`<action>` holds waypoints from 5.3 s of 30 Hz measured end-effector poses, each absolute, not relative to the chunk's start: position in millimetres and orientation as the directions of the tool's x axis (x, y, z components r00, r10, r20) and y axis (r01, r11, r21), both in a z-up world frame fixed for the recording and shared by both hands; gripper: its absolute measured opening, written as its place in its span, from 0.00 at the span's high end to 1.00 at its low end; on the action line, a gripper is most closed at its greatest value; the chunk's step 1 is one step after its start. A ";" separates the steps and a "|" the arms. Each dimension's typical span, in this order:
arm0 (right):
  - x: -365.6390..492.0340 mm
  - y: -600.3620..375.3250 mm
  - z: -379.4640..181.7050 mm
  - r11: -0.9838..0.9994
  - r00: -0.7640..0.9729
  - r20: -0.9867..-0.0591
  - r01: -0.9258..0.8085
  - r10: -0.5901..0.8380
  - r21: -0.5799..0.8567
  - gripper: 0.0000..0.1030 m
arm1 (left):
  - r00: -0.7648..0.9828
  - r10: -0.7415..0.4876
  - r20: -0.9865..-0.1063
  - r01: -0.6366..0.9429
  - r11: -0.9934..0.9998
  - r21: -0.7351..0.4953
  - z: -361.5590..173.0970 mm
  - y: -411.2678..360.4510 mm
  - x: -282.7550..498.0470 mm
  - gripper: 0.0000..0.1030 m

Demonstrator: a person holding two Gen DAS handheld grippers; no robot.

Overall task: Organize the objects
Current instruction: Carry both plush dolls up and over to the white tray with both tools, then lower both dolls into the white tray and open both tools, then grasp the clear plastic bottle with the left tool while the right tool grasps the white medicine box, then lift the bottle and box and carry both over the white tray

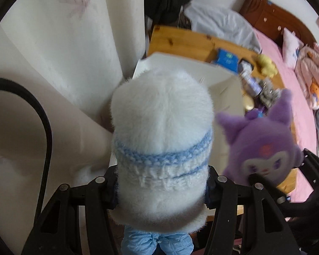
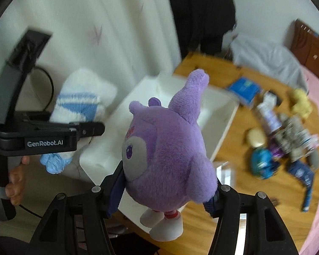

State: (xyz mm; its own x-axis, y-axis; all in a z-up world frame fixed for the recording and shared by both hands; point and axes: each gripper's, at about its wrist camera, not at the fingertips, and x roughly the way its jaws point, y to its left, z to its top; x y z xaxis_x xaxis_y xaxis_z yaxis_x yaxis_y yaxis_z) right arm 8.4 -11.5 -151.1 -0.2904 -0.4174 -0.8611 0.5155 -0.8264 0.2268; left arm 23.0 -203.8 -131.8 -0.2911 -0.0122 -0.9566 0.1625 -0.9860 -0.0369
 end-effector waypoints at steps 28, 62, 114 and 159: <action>25.2 -35.2 -230.5 -0.858 -0.221 -0.951 0.508 -0.217 0.078 0.26 | -0.067 0.089 -0.994 0.074 -0.993 -0.094 -221.6 -184.9 19.4 0.35; 77.0 34.4 -77.3 -0.919 -0.646 -0.746 0.373 -0.160 -0.126 0.23 | -0.399 0.091 -0.913 -0.077 -0.995 -0.066 -98.5 -119.5 18.6 0.20; 29.6 161.4 -278.3 -0.195 -0.231 -0.788 0.970 -0.571 -0.144 0.27 | -0.287 -0.062 -0.956 0.480 -0.873 -0.088 -196.2 32.3 -14.5 0.16; 20.8 231.1 -278.1 -0.416 -0.184 -0.861 0.909 -0.474 0.035 0.66 | -0.113 -0.399 -0.910 0.568 -0.777 0.270 -279.9 66.9 -58.6 0.17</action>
State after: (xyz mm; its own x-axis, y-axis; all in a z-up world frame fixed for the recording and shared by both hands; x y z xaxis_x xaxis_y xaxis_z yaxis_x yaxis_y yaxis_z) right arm 20.8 231.1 -278.1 -0.1843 -0.4744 -0.8608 0.9088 -0.4157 0.0345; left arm -58.6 66.9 -279.9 -0.1134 -0.3985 -0.9101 0.5682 -0.7775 0.2696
